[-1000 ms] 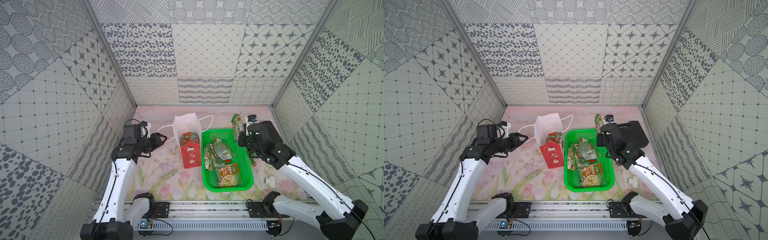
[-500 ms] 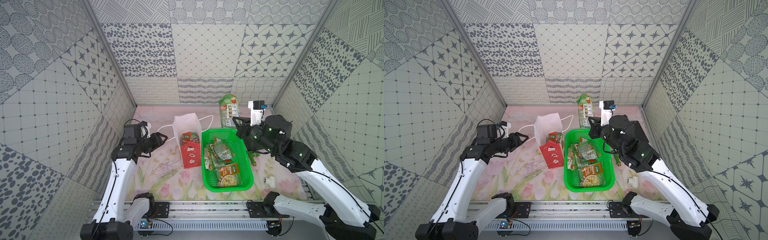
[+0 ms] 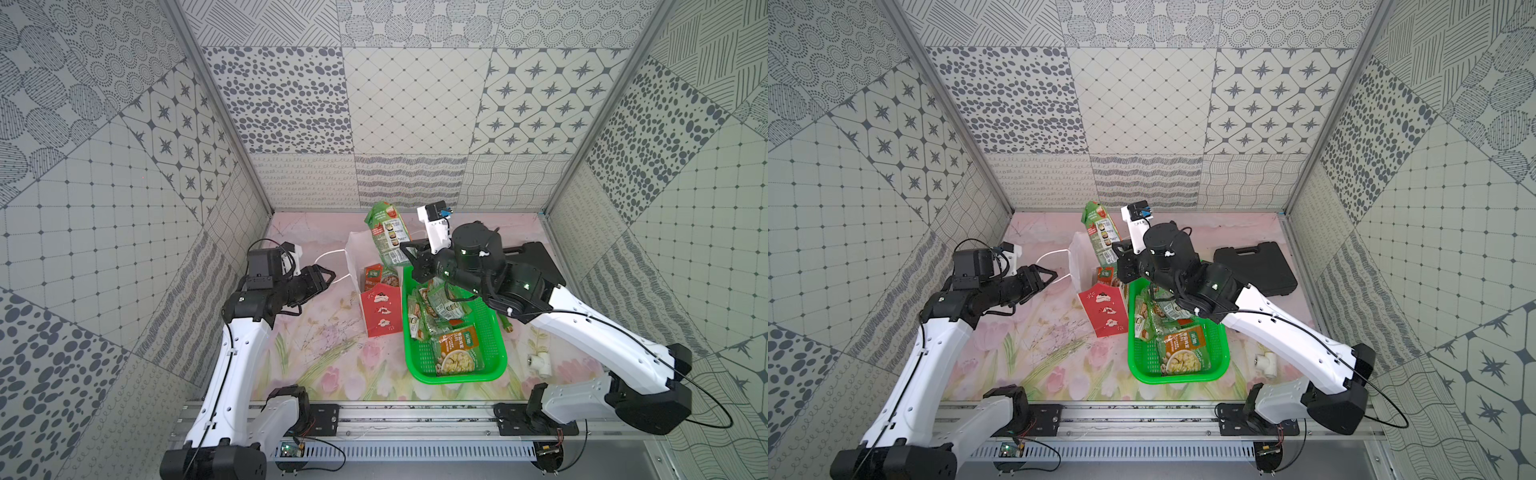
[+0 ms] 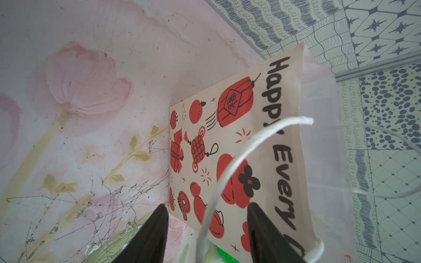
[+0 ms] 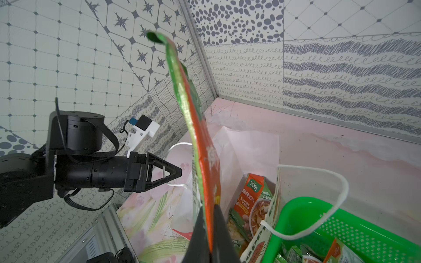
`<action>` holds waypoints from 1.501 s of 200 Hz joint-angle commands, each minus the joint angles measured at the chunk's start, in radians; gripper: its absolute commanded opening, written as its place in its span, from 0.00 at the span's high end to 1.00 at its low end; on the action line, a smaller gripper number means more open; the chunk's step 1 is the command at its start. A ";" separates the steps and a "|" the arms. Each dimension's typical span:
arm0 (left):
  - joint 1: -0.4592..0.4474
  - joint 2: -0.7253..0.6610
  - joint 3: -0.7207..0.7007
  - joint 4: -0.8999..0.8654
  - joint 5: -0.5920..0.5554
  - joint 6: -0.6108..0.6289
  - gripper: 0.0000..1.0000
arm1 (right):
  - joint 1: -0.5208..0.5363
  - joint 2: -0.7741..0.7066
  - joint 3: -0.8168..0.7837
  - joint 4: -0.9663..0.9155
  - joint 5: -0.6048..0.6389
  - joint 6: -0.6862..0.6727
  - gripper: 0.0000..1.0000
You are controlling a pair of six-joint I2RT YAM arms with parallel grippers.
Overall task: Place the condiment packets inside the bag
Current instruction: Place the condiment packet in the paper bag.
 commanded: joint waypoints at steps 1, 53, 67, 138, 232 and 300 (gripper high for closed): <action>0.004 -0.006 -0.001 0.011 0.023 0.001 0.41 | 0.008 0.042 0.031 0.048 -0.006 0.004 1.00; 0.004 -0.013 -0.001 0.012 0.024 0.003 0.41 | 0.008 0.147 0.060 -0.066 0.099 0.037 1.00; 0.004 -0.016 -0.001 0.012 0.023 0.002 0.41 | 0.008 0.168 0.079 -0.123 0.154 0.048 1.00; 0.004 -0.039 0.001 0.015 0.026 0.003 0.40 | 0.018 0.223 0.157 -0.156 0.054 0.023 1.00; 0.003 -0.182 0.053 -0.013 -0.016 -0.027 0.20 | 0.017 0.125 0.130 -0.161 0.014 0.025 0.57; -0.005 -0.324 0.162 -0.102 0.062 -0.044 0.01 | 0.001 -0.139 -0.089 -0.158 0.097 0.041 0.41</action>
